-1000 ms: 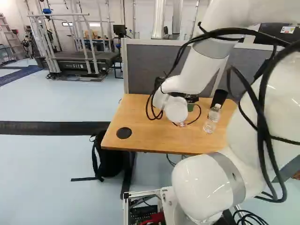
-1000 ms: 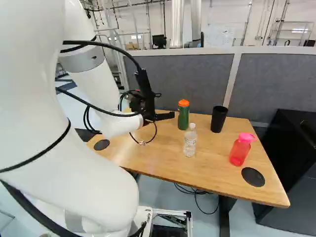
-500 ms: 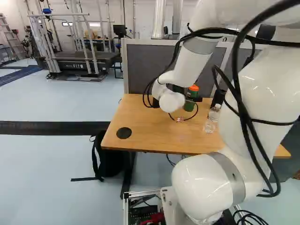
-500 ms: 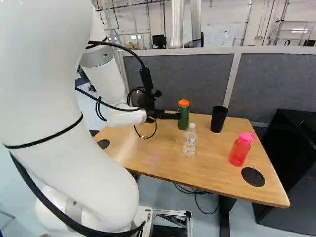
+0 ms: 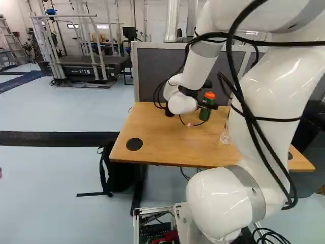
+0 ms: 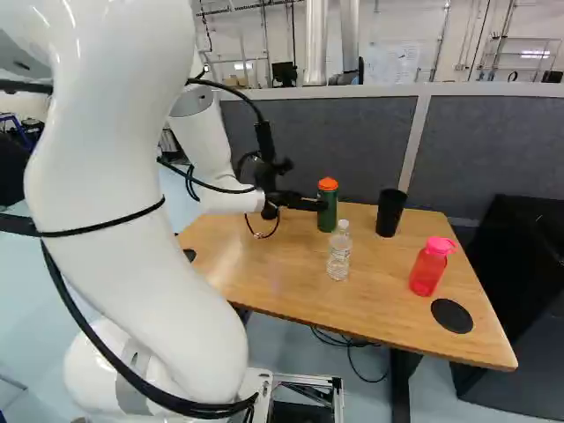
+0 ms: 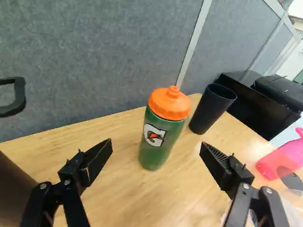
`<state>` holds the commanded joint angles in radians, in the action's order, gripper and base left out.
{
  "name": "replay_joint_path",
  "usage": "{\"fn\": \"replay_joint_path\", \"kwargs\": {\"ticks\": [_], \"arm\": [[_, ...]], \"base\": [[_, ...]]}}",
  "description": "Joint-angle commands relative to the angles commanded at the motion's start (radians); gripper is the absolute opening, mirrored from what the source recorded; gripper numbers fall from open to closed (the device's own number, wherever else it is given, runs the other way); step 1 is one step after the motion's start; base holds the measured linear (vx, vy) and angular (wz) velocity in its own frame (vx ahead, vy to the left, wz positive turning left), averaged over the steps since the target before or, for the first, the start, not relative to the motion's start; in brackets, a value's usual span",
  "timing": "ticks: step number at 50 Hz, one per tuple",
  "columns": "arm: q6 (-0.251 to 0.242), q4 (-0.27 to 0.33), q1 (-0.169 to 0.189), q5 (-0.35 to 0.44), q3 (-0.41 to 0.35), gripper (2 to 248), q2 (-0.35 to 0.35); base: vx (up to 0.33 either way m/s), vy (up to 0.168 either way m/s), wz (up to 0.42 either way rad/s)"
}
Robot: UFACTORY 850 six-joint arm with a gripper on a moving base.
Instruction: Pick up the green bottle from the table
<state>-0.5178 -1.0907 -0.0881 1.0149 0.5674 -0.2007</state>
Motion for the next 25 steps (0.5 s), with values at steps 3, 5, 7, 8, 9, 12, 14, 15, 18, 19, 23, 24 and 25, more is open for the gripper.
{"fn": "replay_joint_path", "kwargs": {"ticks": [3,5,7,8,9,12,14,15,18,19,23,24,25], "arm": [[0.000,0.000,0.003,0.000,0.017,247,-0.014],[0.000,0.000,0.005,0.000,0.029,247,-0.024],[0.000,0.000,0.007,0.000,0.041,247,-0.034],[0.000,0.000,0.009,0.000,0.047,247,-0.039],[0.000,0.000,0.010,0.000,0.053,247,-0.044],[0.000,0.000,0.015,0.000,0.071,247,-0.059],[0.000,0.000,0.019,0.000,0.083,247,-0.069],[0.000,0.000,0.021,0.000,0.089,247,-0.073],[0.000,0.000,0.028,0.000,0.106,247,-0.087],[0.000,0.000,0.030,0.000,0.112,247,-0.092],[0.000,0.000,0.040,0.000,0.132,247,-0.108],[0.000,0.000,0.043,0.000,0.137,247,-0.112],[0.000,0.000,0.046,0.000,0.142,247,-0.116]], "base": [[0.000,0.000,0.000],[0.000,0.000,0.000],[0.000,0.000,0.000],[0.000,0.000,0.000],[0.000,0.000,0.000],[0.000,0.000,0.000],[0.000,0.000,0.000],[0.000,0.000,0.000],[0.000,0.000,0.000],[0.000,0.000,0.000],[0.000,0.000,0.000],[0.000,0.000,0.000],[0.000,0.000,0.000]]}}
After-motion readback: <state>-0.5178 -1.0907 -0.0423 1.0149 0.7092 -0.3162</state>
